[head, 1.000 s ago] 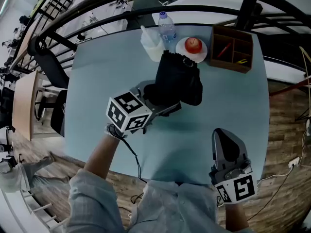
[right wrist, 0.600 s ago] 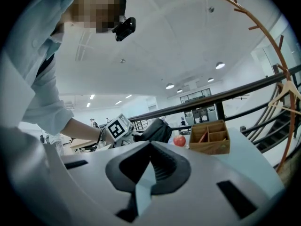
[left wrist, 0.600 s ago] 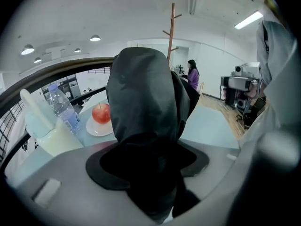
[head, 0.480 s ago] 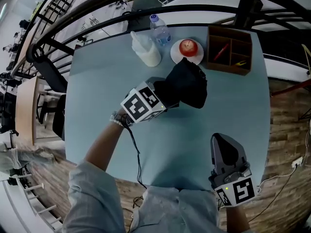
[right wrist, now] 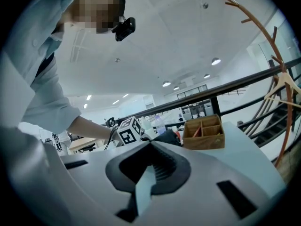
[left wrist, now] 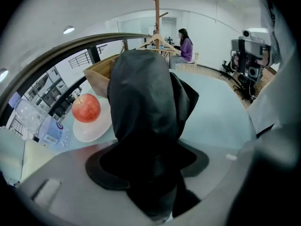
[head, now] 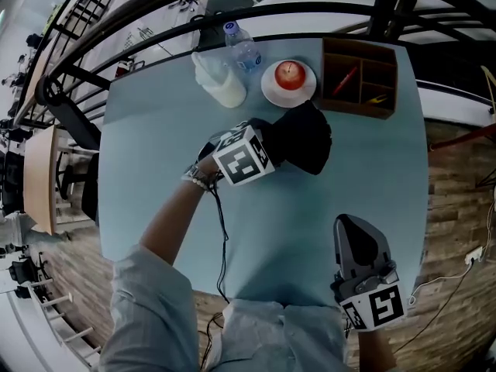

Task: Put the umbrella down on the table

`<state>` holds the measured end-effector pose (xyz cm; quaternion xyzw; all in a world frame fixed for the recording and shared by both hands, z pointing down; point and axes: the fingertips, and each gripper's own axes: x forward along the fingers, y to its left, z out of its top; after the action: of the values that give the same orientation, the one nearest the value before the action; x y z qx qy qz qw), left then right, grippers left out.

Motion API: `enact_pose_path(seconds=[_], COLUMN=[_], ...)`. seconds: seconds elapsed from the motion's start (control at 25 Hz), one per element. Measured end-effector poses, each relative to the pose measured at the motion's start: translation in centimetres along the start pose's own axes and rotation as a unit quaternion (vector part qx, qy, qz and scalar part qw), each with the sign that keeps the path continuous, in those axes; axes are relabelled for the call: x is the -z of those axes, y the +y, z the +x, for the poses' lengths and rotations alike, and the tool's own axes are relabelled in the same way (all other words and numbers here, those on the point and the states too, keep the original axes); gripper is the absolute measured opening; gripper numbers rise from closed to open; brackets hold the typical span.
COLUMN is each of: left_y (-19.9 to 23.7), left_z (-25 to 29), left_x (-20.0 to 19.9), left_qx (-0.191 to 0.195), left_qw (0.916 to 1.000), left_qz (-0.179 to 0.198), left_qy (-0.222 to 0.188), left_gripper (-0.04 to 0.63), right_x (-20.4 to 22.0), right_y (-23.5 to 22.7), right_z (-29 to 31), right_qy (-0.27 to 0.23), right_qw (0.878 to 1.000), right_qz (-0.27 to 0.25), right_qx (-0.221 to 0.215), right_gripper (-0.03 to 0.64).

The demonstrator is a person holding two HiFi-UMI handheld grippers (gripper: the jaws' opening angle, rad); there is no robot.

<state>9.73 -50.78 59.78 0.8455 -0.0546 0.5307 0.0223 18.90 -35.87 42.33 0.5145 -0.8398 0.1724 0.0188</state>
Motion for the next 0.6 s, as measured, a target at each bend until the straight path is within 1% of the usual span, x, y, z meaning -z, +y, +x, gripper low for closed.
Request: enact_pose_path(seconds=[0.24,0.4,0.6], left_y=[0.6,1.2,1.1], left_z=[2.1,3.1,3.9], left_x=[0.5,1.0,1.6], left_qx=[-0.012,-0.02,-0.015], left_qw=[0.9989,0.9972,0.9954], left_qz=[0.027,0.046,0.058], left_qy=[0.035,0.055,0.075], left_gripper=[0.267,0.267,0.267], right_x=[0.3,0.8,1.0], right_y=[-0.8,-0.9,-0.9], right_z=[0.6,1.4,2.3], right_qy=[-0.002,0.012,0.014], right_qw=[1.0,1.0,1.0], right_qz=[0.002,0.002,0.001], right_qx=[-0.001,-0.005,-0.007], right_gripper=[-0.005,-0.005,-0.005])
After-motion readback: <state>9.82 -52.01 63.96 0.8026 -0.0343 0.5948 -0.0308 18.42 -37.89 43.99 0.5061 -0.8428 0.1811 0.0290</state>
